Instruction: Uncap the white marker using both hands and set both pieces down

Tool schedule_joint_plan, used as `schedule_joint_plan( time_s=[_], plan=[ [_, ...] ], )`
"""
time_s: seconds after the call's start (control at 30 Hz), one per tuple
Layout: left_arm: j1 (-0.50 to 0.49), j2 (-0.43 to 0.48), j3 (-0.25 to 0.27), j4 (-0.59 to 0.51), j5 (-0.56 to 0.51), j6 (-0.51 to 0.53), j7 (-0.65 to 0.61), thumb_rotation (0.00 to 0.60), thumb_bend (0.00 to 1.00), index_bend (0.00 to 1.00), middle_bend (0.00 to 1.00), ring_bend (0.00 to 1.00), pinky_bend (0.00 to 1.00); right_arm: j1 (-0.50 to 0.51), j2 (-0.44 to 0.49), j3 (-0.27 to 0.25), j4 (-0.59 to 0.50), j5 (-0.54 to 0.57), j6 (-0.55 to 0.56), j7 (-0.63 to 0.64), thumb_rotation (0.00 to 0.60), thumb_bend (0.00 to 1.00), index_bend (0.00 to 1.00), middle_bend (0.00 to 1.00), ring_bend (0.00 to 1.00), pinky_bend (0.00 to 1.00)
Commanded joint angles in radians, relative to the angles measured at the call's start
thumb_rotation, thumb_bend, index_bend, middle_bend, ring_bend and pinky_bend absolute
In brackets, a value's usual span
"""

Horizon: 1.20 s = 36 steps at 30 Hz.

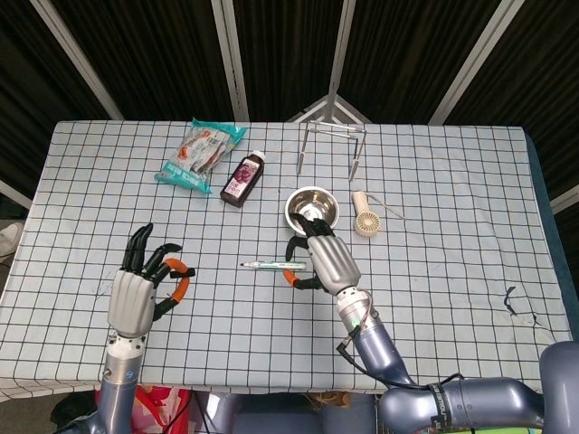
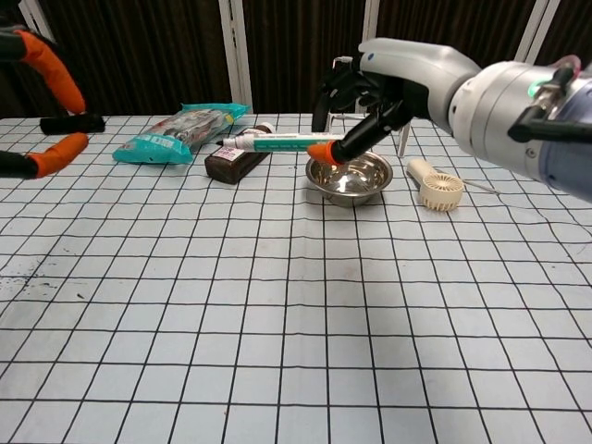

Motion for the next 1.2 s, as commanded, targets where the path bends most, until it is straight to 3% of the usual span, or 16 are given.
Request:
schedule_joint_plan(
  time_s=[0.03, 0.27, 0.6, 0.8, 0.93, 1.03, 1.13, 1.2],
  plan=[
    [0.027, 0.017, 0.016, 0.04, -0.033, 0.011, -0.048, 0.6, 0.51, 0.59, 0.34, 0.0, 0.09, -0.025, 0.004, -0.019, 0.033, -0.001, -0.014, 0.035, 0.6, 0.48, 0.77, 0.1, 0.15, 0.07],
    [0.05, -0.018, 0.027, 0.221, -0.136, -0.053, -0.242, 0.6, 0.51, 0.59, 0.33, 0.0, 0.09, -0.076, 0.017, -0.063, 0.076, -0.037, -0.028, 0.088, 0.6, 0.48, 0.77, 0.1, 0.15, 0.07],
    [-0.013, -0.169, 0.017, 0.546, -0.201, -0.204, -0.567, 0.6, 0.51, 0.57, 0.31, 0.0, 0.09, -0.115, -0.009, -0.103, 0.138, -0.081, -0.064, 0.145, 0.6, 0.48, 0.77, 0.1, 0.15, 0.07],
    [-0.048, -0.259, 0.029, 0.709, -0.212, -0.279, -0.662, 0.6, 0.51, 0.53, 0.29, 0.0, 0.09, -0.123, -0.024, -0.105, 0.162, -0.091, -0.079, 0.146, 0.6, 0.48, 0.77, 0.1, 0.15, 0.07],
    [-0.055, -0.288, 0.026, 0.734, -0.242, -0.341, -0.722, 0.6, 0.5, 0.47, 0.24, 0.0, 0.09, -0.125, -0.034, -0.101, 0.181, -0.084, -0.093, 0.145, 0.6, 0.48, 0.77, 0.1, 0.15, 0.07],
    [-0.056, -0.282, 0.034, 0.723, -0.238, -0.344, -0.728, 0.6, 0.49, 0.31, 0.12, 0.0, 0.06, -0.124, -0.046, -0.099, 0.2, -0.078, -0.108, 0.145, 0.6, 0.48, 0.77, 0.1, 0.15, 0.07],
    [-0.053, -0.234, 0.051, 0.646, -0.216, -0.324, -0.729, 0.6, 0.49, 0.14, 0.03, 0.0, 0.03, -0.121, -0.065, -0.099, 0.234, -0.078, -0.124, 0.15, 0.6, 0.48, 0.77, 0.1, 0.15, 0.07],
    [-0.048, -0.183, 0.055, 0.563, -0.195, -0.281, -0.703, 0.6, 0.49, 0.11, 0.02, 0.0, 0.03, -0.12, -0.086, -0.098, 0.268, -0.078, -0.139, 0.163, 0.6, 0.48, 0.77, 0.1, 0.15, 0.07]
  ],
)
